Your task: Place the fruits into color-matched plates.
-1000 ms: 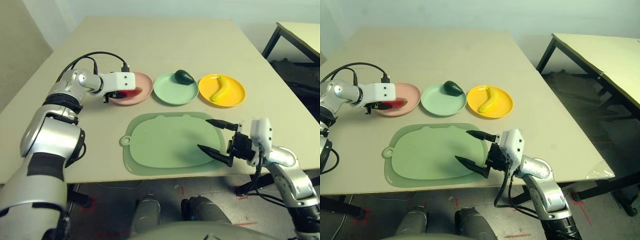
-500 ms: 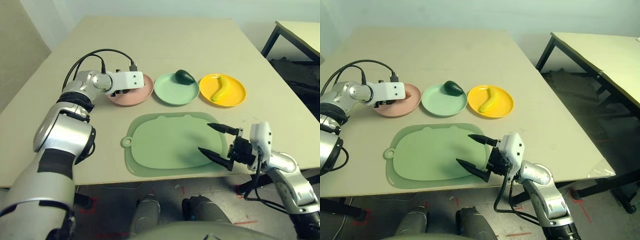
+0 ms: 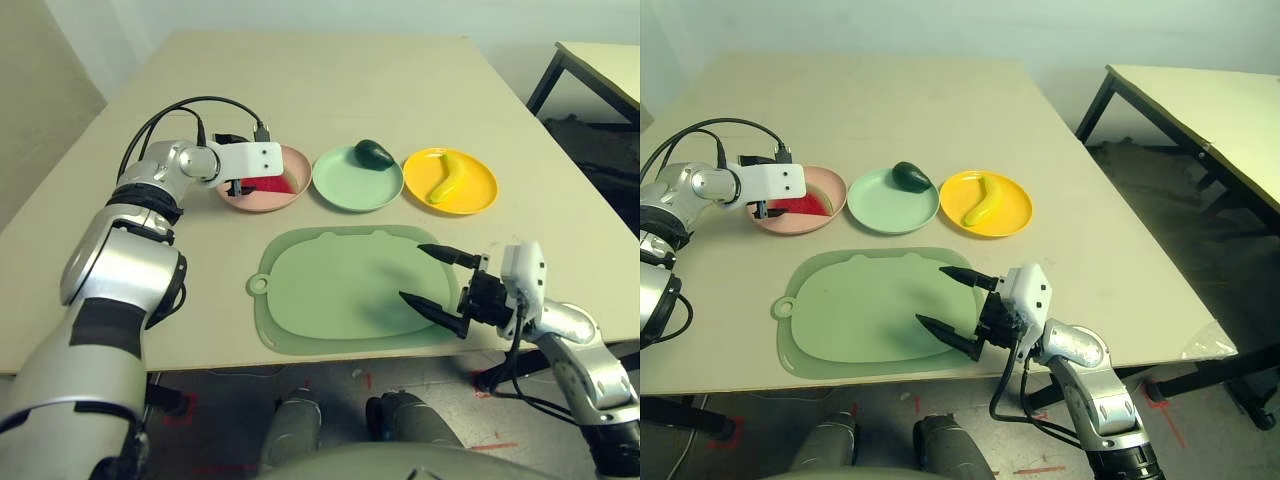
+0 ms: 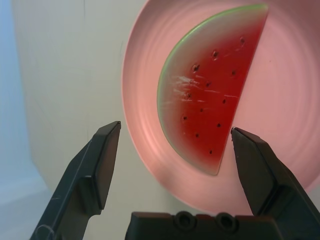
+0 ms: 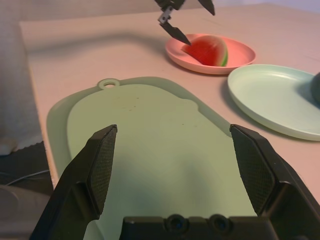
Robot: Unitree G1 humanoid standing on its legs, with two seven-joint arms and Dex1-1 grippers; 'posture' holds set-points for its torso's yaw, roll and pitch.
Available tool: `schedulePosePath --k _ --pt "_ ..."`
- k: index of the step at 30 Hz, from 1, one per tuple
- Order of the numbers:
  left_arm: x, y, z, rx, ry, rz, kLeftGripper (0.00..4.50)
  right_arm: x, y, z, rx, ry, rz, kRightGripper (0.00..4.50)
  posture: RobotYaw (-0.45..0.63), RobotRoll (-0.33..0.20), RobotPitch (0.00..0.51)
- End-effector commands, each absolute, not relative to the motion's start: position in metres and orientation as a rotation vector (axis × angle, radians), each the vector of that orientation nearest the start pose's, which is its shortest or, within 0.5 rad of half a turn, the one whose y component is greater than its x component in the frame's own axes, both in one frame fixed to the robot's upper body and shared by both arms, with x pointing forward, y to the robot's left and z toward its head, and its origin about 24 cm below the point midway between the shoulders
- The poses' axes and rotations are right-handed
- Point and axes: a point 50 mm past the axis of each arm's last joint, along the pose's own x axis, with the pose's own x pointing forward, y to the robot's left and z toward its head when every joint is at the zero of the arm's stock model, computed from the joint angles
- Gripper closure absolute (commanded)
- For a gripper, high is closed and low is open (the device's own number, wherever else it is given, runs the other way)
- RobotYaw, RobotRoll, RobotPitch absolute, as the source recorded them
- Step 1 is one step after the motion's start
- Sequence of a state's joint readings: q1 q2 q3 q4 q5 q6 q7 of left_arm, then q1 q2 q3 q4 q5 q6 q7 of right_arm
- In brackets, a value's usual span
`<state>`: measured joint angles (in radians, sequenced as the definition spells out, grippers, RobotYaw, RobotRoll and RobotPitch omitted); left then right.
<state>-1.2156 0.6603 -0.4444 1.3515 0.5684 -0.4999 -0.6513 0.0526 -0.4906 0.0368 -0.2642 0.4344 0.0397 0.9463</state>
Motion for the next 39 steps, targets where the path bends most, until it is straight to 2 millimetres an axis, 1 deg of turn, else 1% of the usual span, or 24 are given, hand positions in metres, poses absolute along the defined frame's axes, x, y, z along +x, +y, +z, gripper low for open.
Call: schedulePosePath --k 1,4,7,11,14,17,19,22,23,24,27,30,33,39 --pt "0.394 0.243 0.197 1.283 0.201 -0.685 0.03 0.219 -0.176 0.098 -0.09 -0.109 1.005 0.0 0.03 0.0 0.087" --pt "0.39 0.25 0.208 1.087 0.096 -0.659 0.03 0.223 -0.179 0.1 -0.08 -0.147 0.912 0.0 0.03 0.0 0.087" --pt "0.381 0.268 0.209 0.977 0.036 -0.611 0.03 0.226 -0.188 0.098 -0.078 -0.169 0.793 0.0 0.03 0.0 0.086" --pt "0.356 0.296 0.189 0.783 -0.03 -0.542 0.03 0.221 -0.207 0.086 -0.103 -0.147 0.674 0.0 0.05 0.0 0.088" --pt "0.334 0.307 0.179 0.567 -0.118 -0.425 0.03 0.214 -0.223 0.073 -0.101 -0.118 0.596 0.0 0.07 0.0 0.09" --pt "0.305 0.315 0.163 0.439 -0.149 -0.302 0.03 0.209 -0.241 0.057 -0.089 -0.091 0.483 0.0 0.1 0.0 0.092" --pt "0.286 0.318 0.154 0.373 -0.151 -0.218 0.03 0.205 -0.255 0.046 -0.073 -0.073 0.397 0.0 0.12 0.0 0.092" --pt "0.266 0.319 0.141 0.292 -0.138 -0.126 0.03 0.199 -0.268 0.034 -0.057 -0.052 0.322 0.0 0.12 0.0 0.092" --pt "0.261 0.319 0.136 0.27 -0.128 -0.103 0.03 0.198 -0.271 0.031 -0.053 -0.049 0.309 0.0 0.12 0.0 0.092" --pt "0.255 0.319 0.129 0.253 -0.112 -0.083 0.03 0.197 -0.273 0.028 -0.053 -0.044 0.3 0.0 0.15 0.0 0.092" --pt "0.243 0.317 0.109 0.229 -0.055 -0.05 0.03 0.198 -0.272 0.022 -0.03 -0.046 0.279 0.0 0.15 0.0 0.093" --pt "0.236 0.312 0.094 0.206 -0.014 -0.051 0.03 0.203 -0.271 0.022 0.013 -0.06 0.234 0.0 0.14 0.0 0.095" --pt "0.233 0.308 0.083 0.185 0.01 -0.053 0.03 0.204 -0.268 0.022 0.022 -0.076 0.23 0.0 0.13 0.0 0.095" --pt "0.226 0.303 0.065 0.154 0.059 -0.067 0.03 0.205 -0.265 0.025 -0.024 -0.101 0.245 0.0 0.13 0.0 0.095"
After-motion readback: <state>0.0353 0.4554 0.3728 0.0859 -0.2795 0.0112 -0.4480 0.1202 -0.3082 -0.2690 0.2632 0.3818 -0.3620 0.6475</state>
